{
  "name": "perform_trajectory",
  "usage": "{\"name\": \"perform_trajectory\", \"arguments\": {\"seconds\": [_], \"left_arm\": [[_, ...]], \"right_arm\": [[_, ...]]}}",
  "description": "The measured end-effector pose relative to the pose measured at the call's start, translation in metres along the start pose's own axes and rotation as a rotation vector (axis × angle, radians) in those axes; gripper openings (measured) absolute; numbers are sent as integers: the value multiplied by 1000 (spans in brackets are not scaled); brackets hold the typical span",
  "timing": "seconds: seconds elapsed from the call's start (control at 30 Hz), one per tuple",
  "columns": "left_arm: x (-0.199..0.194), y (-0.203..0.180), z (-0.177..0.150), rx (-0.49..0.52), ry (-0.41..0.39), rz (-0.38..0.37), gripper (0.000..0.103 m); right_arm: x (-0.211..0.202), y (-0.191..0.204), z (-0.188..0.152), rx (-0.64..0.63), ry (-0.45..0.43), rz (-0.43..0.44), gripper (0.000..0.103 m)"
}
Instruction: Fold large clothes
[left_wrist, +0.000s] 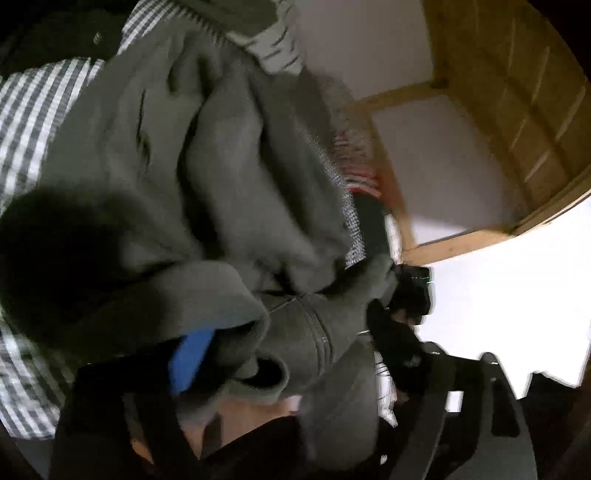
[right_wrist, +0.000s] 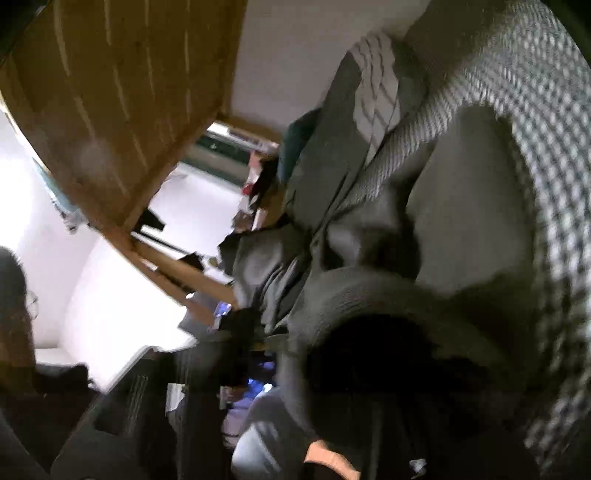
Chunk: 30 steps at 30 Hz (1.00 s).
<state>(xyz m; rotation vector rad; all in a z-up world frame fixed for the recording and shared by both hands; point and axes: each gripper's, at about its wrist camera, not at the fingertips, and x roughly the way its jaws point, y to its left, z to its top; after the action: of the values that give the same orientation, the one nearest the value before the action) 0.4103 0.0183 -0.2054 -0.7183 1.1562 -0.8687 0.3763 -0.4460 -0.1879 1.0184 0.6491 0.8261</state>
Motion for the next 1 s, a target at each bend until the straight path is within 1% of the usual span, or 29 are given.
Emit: {"name": "perform_trajectory", "arguments": {"seconds": [0.03,0.07,0.1,0.13,0.17,0.2,0.23,0.3,0.33,0.37,0.43,0.47,0.53,0.57,0.6,0.63,0.67,0.7,0.73,0.77,0.8,0.83,0.87,0.9,0.93,0.97,1.0], "left_arm": [[5,0,-11,6,-14,34,85],[7,-1,-20,11,-38,65,85],[7,-2,-27,20,-54,90,85],[6,-3,-32,29,-74,117,85],[5,-6,-39,50,-98,160,86],[5,-8,-42,66,-105,179,88],[8,-10,-47,103,-101,223,89],[16,-16,-55,144,-47,389,90],[18,-18,-59,155,-25,436,90],[18,-20,-66,165,-14,469,92],[15,-18,-76,153,-13,474,97],[16,-13,-80,138,-6,467,97],[21,7,-86,58,41,490,97],[23,13,-87,25,62,506,97],[23,16,-88,7,68,496,97],[23,16,-87,14,61,482,97],[24,14,-87,25,56,474,97],[26,13,-86,31,61,477,97],[29,12,-87,41,80,497,97],[32,11,-87,54,97,516,97],[33,8,-88,76,123,531,97],[33,6,-89,86,124,532,97],[30,2,-89,90,115,522,95],[22,-4,-90,100,98,513,79],[11,-10,-89,117,76,525,53],[0,-11,-88,116,59,517,27],[-11,-11,-88,106,42,493,15]], "right_arm": [[1,0,-9,3,7,2,73],[3,1,-16,0,24,-16,76],[6,3,-19,-7,43,-51,82],[8,6,-21,-15,57,-80,83],[11,9,-23,-25,70,-105,83],[14,11,-23,-30,76,-115,83],[16,12,-25,-37,90,-129,80],[21,12,-29,-33,112,-179,74],[23,13,-32,-33,126,-200,74],[24,17,-37,-50,137,-218,74],[23,21,-46,-64,146,-219,69],[24,22,-49,-70,160,-232,69],[25,26,-60,-114,222,-311,70],[26,28,-69,-145,273,-379,71],[25,28,-76,-158,301,-414,71],[24,26,-85,-168,334,-454,70],[24,24,-91,-165,350,-466,69],[24,20,-98,-143,366,-488,62],[23,13,-101,-106,370,-536,56],[22,7,-102,-61,369,-589,52],[22,2,-104,-35,363,-596,35],[22,4,-107,-38,358,-565,26],[21,7,-110,-49,353,-550,24],[18,12,-114,-61,345,-533,19],[16,15,-117,-54,334,-509,18],[9,17,-120,-22,302,-458,17],[3,19,-123,-6,280,-426,16]]}}
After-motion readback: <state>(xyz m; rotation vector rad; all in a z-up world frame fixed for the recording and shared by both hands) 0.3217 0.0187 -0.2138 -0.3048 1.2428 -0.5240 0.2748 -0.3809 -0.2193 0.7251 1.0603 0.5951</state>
